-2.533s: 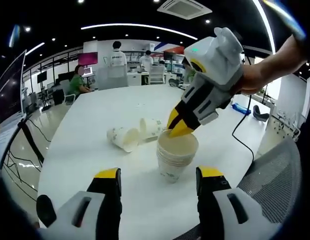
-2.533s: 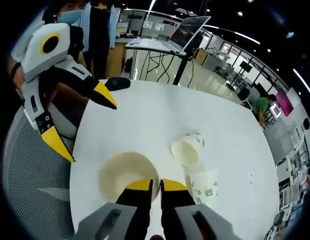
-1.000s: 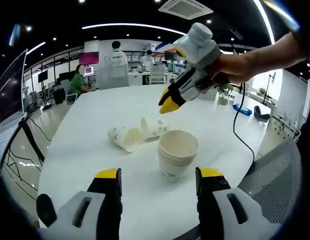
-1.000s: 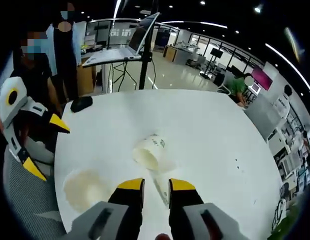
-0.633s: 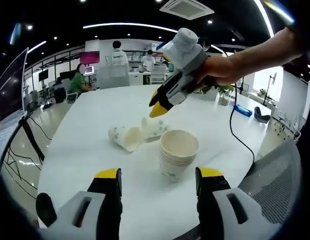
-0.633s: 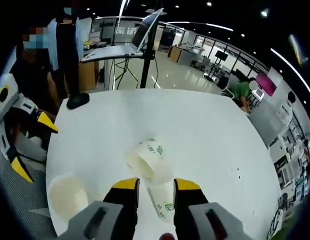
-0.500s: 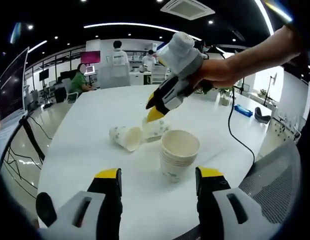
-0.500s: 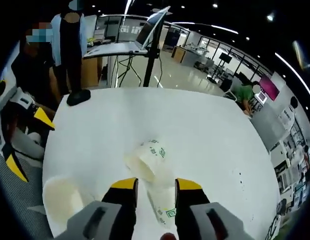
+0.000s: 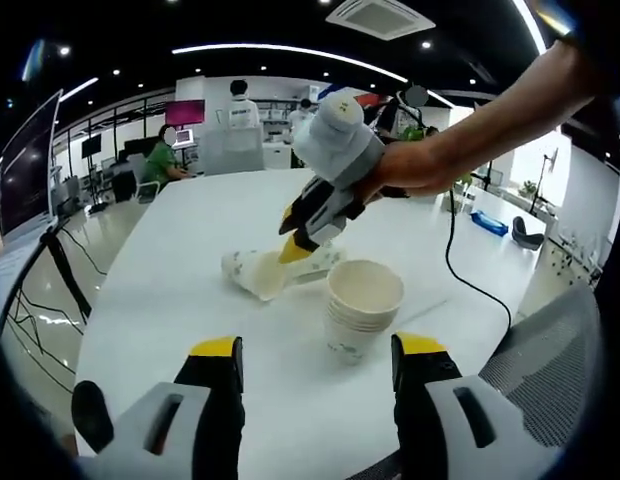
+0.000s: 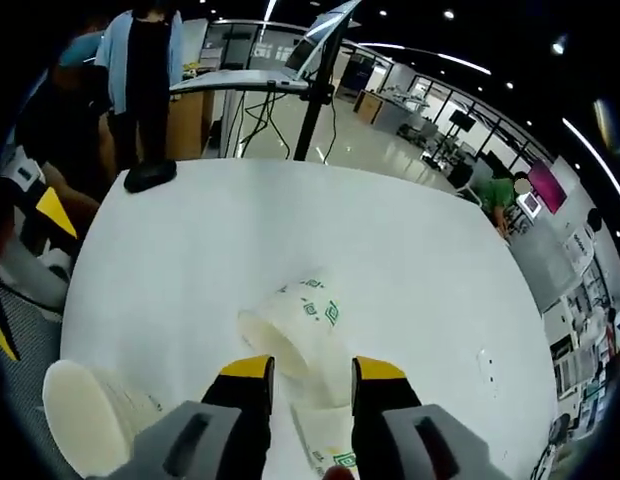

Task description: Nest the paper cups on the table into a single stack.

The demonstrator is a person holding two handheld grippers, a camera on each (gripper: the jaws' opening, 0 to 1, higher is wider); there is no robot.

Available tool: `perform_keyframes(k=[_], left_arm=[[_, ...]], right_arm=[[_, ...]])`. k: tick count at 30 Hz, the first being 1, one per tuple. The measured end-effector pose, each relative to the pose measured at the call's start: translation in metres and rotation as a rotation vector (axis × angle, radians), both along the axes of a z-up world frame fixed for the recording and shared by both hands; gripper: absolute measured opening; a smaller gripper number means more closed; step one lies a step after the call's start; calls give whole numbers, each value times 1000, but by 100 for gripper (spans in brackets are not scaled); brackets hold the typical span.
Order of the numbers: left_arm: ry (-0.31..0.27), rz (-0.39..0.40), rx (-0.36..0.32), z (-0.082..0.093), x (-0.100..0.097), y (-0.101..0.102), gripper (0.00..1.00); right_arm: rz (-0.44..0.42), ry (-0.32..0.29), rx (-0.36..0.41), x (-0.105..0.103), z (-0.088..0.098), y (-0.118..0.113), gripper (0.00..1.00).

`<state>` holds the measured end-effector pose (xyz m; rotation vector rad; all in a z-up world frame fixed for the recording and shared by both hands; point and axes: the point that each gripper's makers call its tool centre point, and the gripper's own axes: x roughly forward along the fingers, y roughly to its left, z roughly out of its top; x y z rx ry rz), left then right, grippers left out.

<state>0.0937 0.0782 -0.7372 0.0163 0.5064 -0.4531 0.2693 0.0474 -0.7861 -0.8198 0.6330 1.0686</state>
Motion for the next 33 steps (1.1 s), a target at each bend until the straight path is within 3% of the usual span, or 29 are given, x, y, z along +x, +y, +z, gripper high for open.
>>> perform_keyframes(k=[19,33], left_arm=[[9,7,-3,-2,1,2,59],[14,10,-5,-3,1,2,59]], right_arm=[[-6,5,2,2,-19,5,18],[-13,4,17,6,-21,8,6]])
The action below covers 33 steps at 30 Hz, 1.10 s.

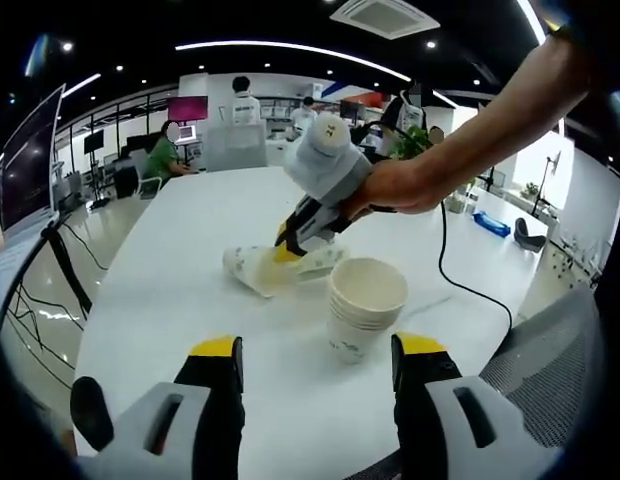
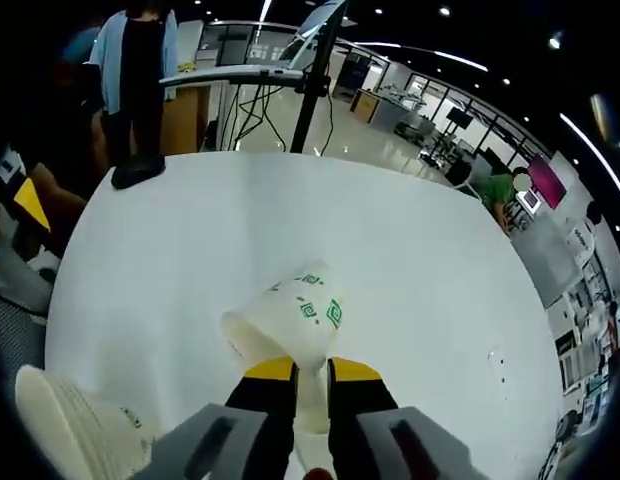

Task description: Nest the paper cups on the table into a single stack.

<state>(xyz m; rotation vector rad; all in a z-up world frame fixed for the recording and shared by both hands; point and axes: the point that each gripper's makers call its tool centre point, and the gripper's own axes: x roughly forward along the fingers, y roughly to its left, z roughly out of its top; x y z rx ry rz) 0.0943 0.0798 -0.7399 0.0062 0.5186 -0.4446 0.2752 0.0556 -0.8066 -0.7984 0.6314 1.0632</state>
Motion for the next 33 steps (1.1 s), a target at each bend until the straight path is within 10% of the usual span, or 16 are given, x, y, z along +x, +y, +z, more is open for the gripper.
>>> perform_keyframes(k=[33], left_arm=[[10,2,-3,-1,-1,0,58]], right_arm=[[-9,-32,42,13,36,2,0]])
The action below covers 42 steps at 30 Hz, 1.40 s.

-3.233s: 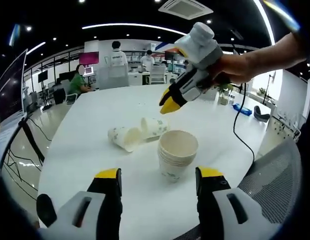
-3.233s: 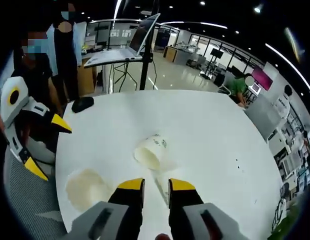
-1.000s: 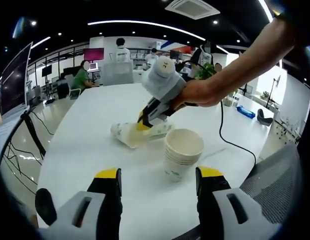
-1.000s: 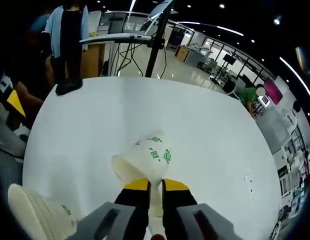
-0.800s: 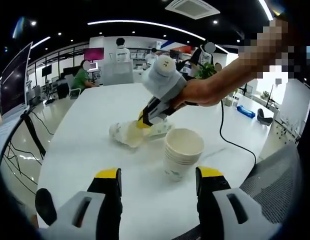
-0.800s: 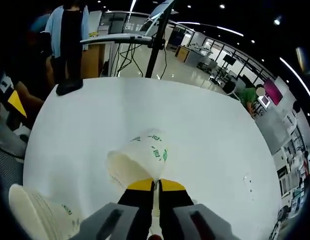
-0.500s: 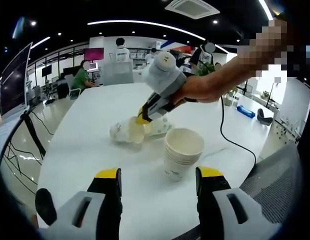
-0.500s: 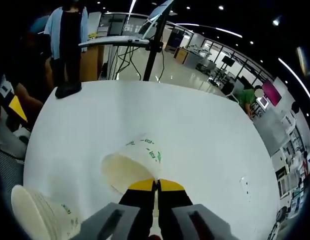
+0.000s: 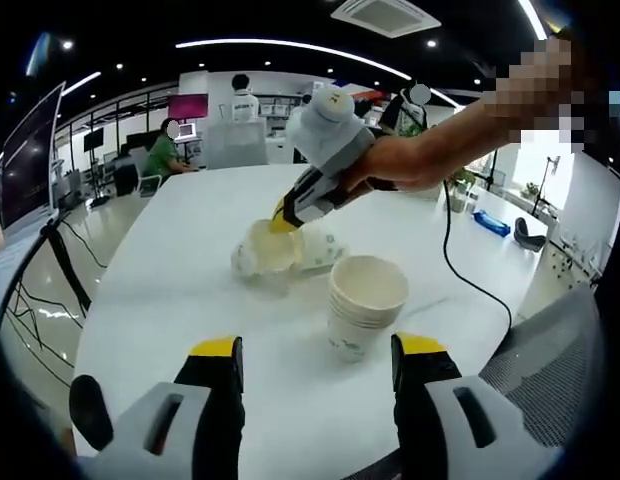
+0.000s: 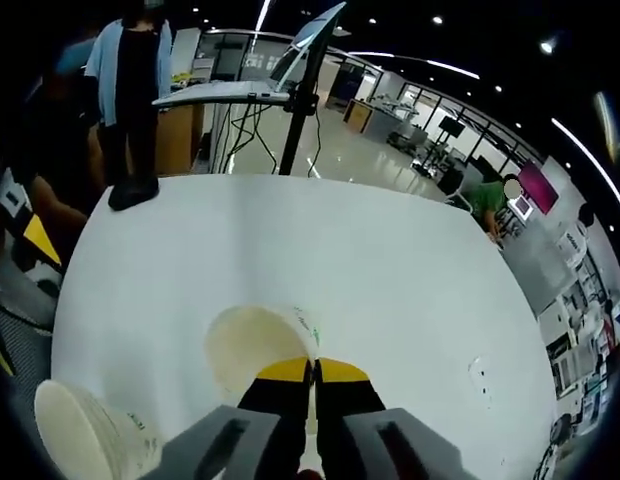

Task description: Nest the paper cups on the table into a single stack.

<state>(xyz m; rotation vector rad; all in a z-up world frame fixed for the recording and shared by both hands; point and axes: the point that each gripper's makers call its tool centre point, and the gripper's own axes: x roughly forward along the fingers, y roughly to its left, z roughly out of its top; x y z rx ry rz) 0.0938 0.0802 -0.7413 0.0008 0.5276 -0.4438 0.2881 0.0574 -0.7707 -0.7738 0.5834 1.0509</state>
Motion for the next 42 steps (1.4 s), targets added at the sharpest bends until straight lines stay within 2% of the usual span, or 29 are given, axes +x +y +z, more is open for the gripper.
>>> perform_keyframes(k=[11,20,31,42], left_arm=[[0,-5,4,-1,0,-1,58],[-8,-12,8,1,0,-2,59],[-12,-27,15,3,-3,-6,59],[-16,-39,20,5,-4,-8,59]], right_arm=[[30,-60,32,3,35,4,0],[75,-122,43,-4,68,1,0],[112,-167,46,-26,98,-13,0],[158,-202,54,-58,124,-24,0]])
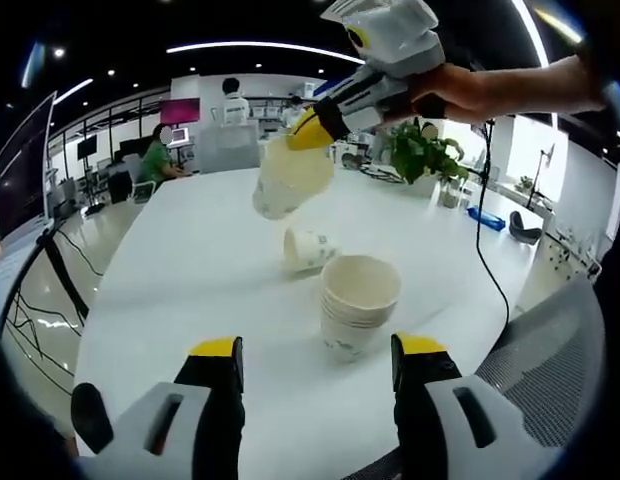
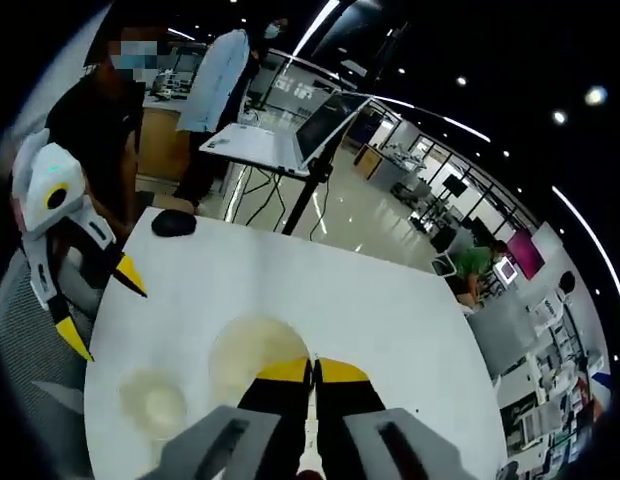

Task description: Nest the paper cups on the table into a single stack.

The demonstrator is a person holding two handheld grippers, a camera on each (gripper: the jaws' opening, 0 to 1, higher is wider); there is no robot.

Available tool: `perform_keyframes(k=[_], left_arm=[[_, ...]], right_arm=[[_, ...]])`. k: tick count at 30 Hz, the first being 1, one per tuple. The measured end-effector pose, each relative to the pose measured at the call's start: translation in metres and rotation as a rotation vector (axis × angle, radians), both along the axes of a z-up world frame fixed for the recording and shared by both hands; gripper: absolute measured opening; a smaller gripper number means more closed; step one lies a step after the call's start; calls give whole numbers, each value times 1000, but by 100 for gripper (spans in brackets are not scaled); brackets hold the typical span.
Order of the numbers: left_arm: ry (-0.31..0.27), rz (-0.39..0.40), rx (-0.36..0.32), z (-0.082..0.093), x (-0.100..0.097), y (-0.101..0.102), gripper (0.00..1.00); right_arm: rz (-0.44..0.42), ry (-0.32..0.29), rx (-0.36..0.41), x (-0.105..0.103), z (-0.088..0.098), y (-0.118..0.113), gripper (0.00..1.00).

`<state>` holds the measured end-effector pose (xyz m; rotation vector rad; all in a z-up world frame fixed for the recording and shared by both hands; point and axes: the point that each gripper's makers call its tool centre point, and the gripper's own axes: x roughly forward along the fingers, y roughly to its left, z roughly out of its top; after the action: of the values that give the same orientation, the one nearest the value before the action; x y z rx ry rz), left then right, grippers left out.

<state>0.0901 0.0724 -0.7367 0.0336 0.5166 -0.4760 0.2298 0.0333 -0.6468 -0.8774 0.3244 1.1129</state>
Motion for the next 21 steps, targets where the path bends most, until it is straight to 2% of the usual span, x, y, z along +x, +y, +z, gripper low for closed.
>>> perform_keyframes(k=[11,21], left_arm=[[-2,-9,6,-4,1,0,59],[-4,-23,13,-6,0,-2,59]], right_arm=[[34,-1,3,-43,15,-12,0],[53,27,-2,-73,14,-21,0]])
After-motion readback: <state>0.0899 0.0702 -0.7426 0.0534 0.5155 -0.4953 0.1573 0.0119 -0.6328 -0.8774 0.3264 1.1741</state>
